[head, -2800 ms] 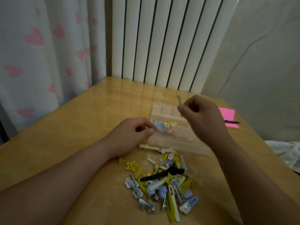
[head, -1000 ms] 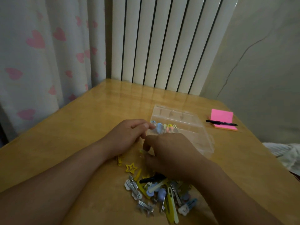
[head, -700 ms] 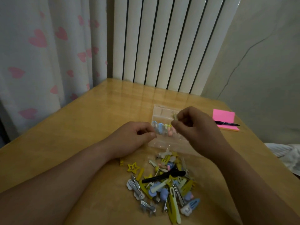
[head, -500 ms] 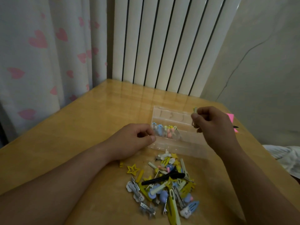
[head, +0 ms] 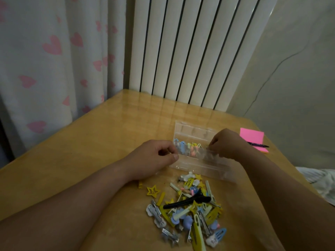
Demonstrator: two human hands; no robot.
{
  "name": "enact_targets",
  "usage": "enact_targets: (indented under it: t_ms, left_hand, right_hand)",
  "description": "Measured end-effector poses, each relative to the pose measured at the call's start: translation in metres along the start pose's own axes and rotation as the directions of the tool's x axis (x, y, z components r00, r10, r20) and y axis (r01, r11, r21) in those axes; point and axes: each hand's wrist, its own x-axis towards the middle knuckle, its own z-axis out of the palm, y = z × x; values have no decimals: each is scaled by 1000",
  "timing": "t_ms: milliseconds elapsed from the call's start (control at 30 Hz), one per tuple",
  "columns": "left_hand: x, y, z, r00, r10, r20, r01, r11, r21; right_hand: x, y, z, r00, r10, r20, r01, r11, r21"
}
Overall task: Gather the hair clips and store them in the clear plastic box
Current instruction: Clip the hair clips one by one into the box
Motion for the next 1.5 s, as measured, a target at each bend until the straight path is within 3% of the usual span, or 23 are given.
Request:
enact_targets:
  t_ms: [167, 367, 533, 600, 767, 967, 1067, 1200, 1400, 1500]
  left_hand:
    - [0, 0, 1, 1000, -9, -3, 9, 1000, -8]
    - [-1, 1, 1, 1000, -17, -5, 17, 1000, -4]
    - [-2, 4, -1, 1000, -22, -9, 22, 1000, -7]
    - [-2, 6, -1, 1000, -23, -7, 23, 1000, -11]
    - [-3, 9, -4, 998, -46, -51, 43, 997, -56]
    - [2, 12, -13, 967, -188, -171, 122, 935, -334]
    - [3, 12, -14, 951, -247, -184, 148, 890, -431]
    - [3, 11, -12, 952, -246, -181, 152, 896, -418]
    - [3, 9, -12, 956, -227, -186, 144, 915, -377]
    - [1, 9, -11, 962, -208, -179, 136, 928, -347]
  right_hand:
    - [3, 2, 6, 1000, -1, -25, 1, 1000, -11]
    - [-7, 11, 14, 989, -49, -138, 68, 988, 136]
    - [-50, -1, 14, 900, -136, -413, 247, 942, 229]
    - [-74, -11, 16, 873, -203, -443, 343, 902, 263]
    - [-113, -38, 27, 861, -437, -259, 496, 833, 244]
    - [-127, -59, 37, 808, -589, -30, 588, 800, 121]
    - [-131, -59, 29, 823, -565, 57, 568, 822, -50]
    - [-136, -59, 20, 881, -440, 174, 471, 856, -215]
    - [-140, -72, 20, 890, -380, 252, 437, 868, -234]
    - [-141, -72, 22, 893, -394, 220, 436, 879, -194]
